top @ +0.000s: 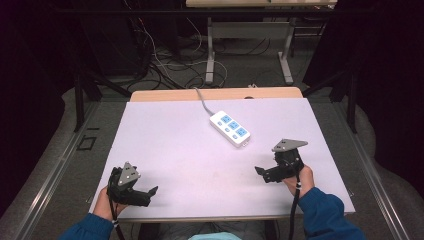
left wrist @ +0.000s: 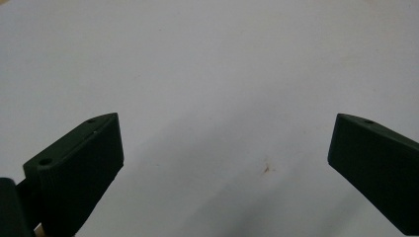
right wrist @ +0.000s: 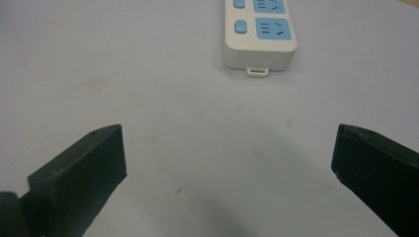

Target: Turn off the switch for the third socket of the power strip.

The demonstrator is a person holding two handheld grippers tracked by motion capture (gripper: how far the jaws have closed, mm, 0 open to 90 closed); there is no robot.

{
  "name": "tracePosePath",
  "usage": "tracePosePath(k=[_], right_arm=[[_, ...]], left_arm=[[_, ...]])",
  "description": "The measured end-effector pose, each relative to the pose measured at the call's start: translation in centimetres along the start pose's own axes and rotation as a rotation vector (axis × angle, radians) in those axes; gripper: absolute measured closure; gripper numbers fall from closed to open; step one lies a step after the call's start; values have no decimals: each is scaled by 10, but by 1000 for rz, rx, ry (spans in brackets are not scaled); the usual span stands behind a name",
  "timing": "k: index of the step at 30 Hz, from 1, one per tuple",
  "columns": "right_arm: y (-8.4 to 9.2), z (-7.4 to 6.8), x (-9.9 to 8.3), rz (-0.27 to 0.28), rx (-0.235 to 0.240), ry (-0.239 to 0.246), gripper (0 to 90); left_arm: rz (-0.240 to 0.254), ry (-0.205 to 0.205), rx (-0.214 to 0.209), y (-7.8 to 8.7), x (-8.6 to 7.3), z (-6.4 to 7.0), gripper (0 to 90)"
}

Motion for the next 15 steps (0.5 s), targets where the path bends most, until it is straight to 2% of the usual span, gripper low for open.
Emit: tracePosePath(k=[2,4,11,14,15], right_arm=[[2,0,-4,0,-8,0,1],[4,0,-9,-8,-21,8,1],[12,-3,-21,-8,-31,1,1],[15,-5,-25,-23,-33,-2,8],[14,-5,-25,-10,-36,6,8]], left_arm=[[0,10,-7,0,0,1,3],[-1,2,-2,0,0,0,3],[0,10,-3,0,0,1,4],[-4,-2,3,0,0,0,4],[6,4,4,-2,0,1,4]])
Point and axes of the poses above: each handheld gripper's, and its own axes: y roughly backward along the jaws, x roughly out of its top, z roughly to its right, the point moved 5 cm from there along -y, roughly forward along the jaws, and after that the axes turned 1 degree about z, right-handed, at the moved point
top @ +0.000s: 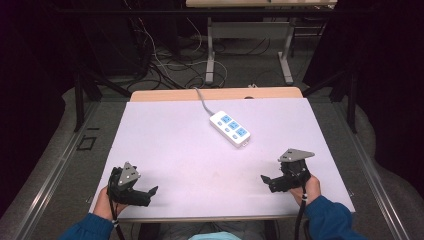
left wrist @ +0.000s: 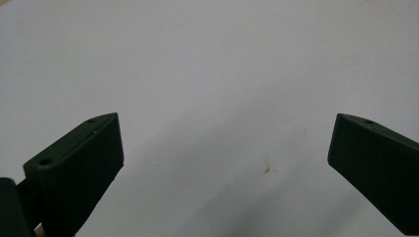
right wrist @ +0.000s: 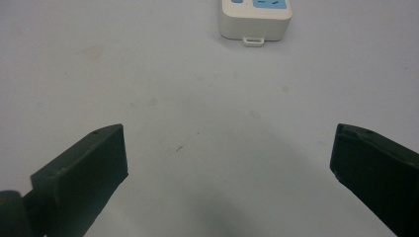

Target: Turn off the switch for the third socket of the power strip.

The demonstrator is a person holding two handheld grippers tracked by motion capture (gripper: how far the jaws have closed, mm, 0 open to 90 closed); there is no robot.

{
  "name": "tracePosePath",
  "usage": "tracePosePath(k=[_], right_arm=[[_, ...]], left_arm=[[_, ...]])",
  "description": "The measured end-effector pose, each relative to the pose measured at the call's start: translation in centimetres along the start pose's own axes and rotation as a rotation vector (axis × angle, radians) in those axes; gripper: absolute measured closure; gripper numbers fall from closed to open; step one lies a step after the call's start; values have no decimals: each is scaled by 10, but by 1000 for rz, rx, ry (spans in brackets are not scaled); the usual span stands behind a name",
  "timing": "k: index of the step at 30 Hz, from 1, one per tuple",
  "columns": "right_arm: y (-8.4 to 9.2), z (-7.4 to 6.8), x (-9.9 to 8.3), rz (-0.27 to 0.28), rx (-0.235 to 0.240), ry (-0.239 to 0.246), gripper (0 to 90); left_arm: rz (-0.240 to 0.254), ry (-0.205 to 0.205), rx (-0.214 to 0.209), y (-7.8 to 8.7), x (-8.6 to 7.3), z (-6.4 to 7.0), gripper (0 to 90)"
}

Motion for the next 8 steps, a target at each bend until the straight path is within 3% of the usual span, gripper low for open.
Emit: tracePosePath(k=[2,5,8], right_arm=[[2,0,-2,-5,-5,4,8],[3,-1,-3,4,-3,-3,4],[5,-1,-4,-3,-7,-8,1]], left_arm=[[-14,-12,-2,1,0,-1,4],[-8,4,-6,1,0,0,4],[-1,-6,12,0,0,0,4]])
Point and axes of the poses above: each handheld gripper's, and its own axes: y roughly backward along the jaws, x roughly out of its top, z roughly to its right, the point moved 5 cm from there along -y, roughly forward along the jaws, and after that the axes turned 1 degree about z, right-handed, at the moved point
